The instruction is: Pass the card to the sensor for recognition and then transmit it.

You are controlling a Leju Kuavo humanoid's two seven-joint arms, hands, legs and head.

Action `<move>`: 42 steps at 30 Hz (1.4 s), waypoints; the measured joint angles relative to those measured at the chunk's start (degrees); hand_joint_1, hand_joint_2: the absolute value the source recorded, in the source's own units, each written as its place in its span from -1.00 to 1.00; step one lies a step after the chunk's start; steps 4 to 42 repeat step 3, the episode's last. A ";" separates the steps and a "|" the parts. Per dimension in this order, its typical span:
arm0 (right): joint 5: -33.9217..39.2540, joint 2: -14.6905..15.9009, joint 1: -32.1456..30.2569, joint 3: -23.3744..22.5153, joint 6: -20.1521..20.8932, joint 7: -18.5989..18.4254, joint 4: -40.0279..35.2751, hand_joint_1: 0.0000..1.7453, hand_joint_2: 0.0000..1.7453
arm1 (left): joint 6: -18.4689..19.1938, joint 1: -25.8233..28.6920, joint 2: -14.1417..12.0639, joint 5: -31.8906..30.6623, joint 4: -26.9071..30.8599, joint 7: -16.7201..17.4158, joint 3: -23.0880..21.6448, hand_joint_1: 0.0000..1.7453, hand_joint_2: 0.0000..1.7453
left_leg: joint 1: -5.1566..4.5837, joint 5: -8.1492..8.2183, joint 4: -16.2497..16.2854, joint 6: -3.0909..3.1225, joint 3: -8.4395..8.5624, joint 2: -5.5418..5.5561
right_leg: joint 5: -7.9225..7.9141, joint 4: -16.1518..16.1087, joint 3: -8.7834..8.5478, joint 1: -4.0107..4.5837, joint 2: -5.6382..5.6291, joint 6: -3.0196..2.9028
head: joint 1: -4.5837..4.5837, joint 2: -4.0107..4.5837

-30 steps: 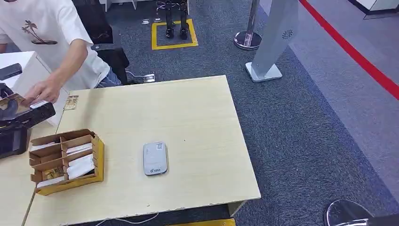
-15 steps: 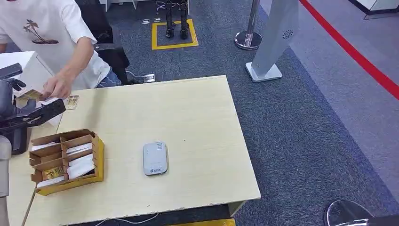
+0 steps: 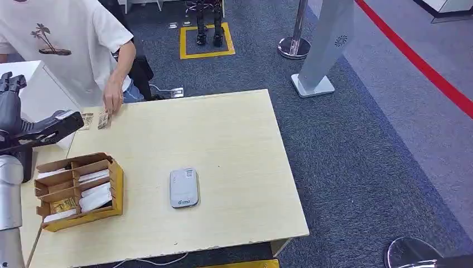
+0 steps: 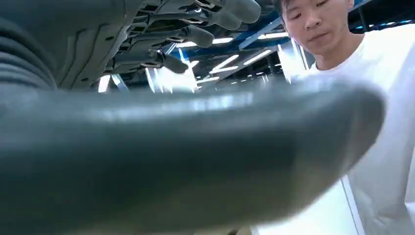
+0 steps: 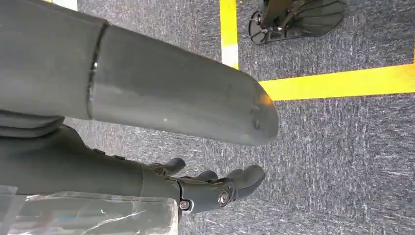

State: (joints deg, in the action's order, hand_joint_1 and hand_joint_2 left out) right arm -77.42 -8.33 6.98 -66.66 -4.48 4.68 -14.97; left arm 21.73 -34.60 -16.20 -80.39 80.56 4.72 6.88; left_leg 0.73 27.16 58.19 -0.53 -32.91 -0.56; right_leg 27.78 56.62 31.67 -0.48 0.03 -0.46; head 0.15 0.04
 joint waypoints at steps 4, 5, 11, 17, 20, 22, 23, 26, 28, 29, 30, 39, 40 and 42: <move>0.00 0.00 0.00 0.00 -0.02 0.00 0.00 -1.00 1.00 | -0.02 -0.21 0.33 -0.26 -0.02 -0.02 0.02 -1.00 -1.00 | 0.00 0.00 0.00 0.00 0.00 0.00 | 0.00 0.00 0.00 0.00 0.00 0.00 | 0.00 -0.02; 0.00 0.00 0.00 0.00 -0.02 0.00 0.00 -1.00 1.00 | -0.02 -0.21 0.33 -0.26 -0.02 -0.02 0.02 -1.00 -1.00 | 0.00 0.00 0.00 0.00 0.00 0.00 | 0.00 0.00 0.00 0.00 0.00 0.00 | 0.00 -0.02; 0.00 0.00 0.00 0.00 -0.02 0.00 0.00 -1.00 1.00 | -0.02 -0.21 0.33 -0.26 -0.02 -0.02 0.02 -1.00 -1.00 | 0.00 0.00 0.00 0.00 0.00 0.00 | 0.00 0.00 0.00 0.00 0.00 0.00 | 0.00 -0.02; 0.00 0.00 0.00 0.00 -0.02 0.00 0.00 -1.00 1.00 | -0.02 -0.21 0.33 -0.26 -0.02 -0.02 0.02 -1.00 -1.00 | 0.00 0.00 0.00 0.00 0.00 0.00 | 0.00 0.00 0.00 0.00 0.00 0.00 | 0.00 -0.02; 0.00 0.00 0.00 0.00 -0.02 0.00 0.00 -1.00 1.00 | -0.02 -0.21 0.33 -0.26 -0.02 -0.02 0.02 -1.00 -1.00 | 0.00 0.00 0.00 0.00 0.00 0.00 | 0.00 0.00 0.00 0.00 0.00 0.00 | 0.00 -0.02; 0.00 0.00 0.00 0.00 -0.02 0.00 0.00 -1.00 1.00 | -0.02 -0.21 0.33 -0.26 -0.02 -0.02 0.02 -1.00 -1.00 | 0.00 0.00 0.00 0.00 0.00 0.00 | 0.00 0.00 0.00 0.00 0.00 0.00 | 0.00 -0.02; 0.00 0.00 0.00 0.00 -0.02 0.00 0.00 -1.00 1.00 | -0.02 -0.21 0.33 -0.26 -0.02 -0.02 0.02 -1.00 -1.00 | 0.00 0.00 0.00 0.00 0.00 0.00 | 0.00 0.00 0.00 0.00 0.00 0.00 | 0.00 -0.02; 0.00 0.00 0.00 0.00 -0.02 0.00 0.00 -1.00 1.00 | -0.02 -0.21 0.33 -0.26 -0.02 -0.02 0.02 -1.00 -1.00 | 0.00 0.00 0.00 0.00 0.00 0.00 | 0.00 0.00 0.00 0.00 0.00 0.00 | 0.00 -0.02; 0.00 0.00 0.00 0.00 -0.02 0.00 0.00 -1.00 1.00 | -0.02 -0.21 0.33 -0.26 -0.02 -0.02 0.02 -1.00 -1.00 | 0.00 0.00 0.00 0.00 0.00 0.00 | 0.00 0.00 0.00 0.00 0.00 0.00 | 0.00 -0.02; 0.00 0.00 0.00 0.00 -0.02 0.00 0.00 -1.00 1.00 | -0.02 -0.21 0.33 -0.26 -0.02 -0.02 0.02 -1.00 -1.00 | 0.00 0.00 0.00 0.00 0.00 0.00 | 0.00 0.00 0.00 0.00 0.00 0.00 | 0.00 -0.02; 0.00 0.00 0.00 0.00 -0.02 0.00 0.00 -1.00 1.00 | -0.02 -0.21 0.33 -0.26 -0.02 -0.02 0.02 -1.00 -1.00 | 0.00 0.00 0.00 0.00 0.00 0.00 | 0.00 0.00 0.00 0.00 0.00 0.00 | 0.00 -0.02; 0.00 0.00 0.00 0.00 -0.02 0.00 0.00 -1.00 1.00 | -0.02 -0.21 0.33 -0.26 -0.02 -0.02 0.02 -1.00 -1.00 | 0.00 0.00 0.00 0.00 0.00 0.00 | 0.00 0.00 0.00 0.00 0.00 0.00 | 0.00 -0.02; 0.00 0.00 0.00 0.00 -0.02 0.00 0.00 -1.00 1.00 | -0.02 -0.21 0.33 -0.26 -0.02 -0.02 0.02 -1.00 -1.00 | 0.00 0.00 0.00 0.00 0.00 0.00 | 0.00 0.00 0.00 0.00 0.00 0.00 | 0.00 -0.02; 0.00 0.00 0.00 0.00 -0.02 0.00 0.00 -1.00 1.00 | -0.02 -0.21 0.33 -0.26 -0.02 -0.02 0.02 -1.00 -1.00 | 0.00 0.00 0.00 0.00 0.00 0.00 | 0.00 0.00 0.00 0.00 0.00 0.00 | 0.00 -0.02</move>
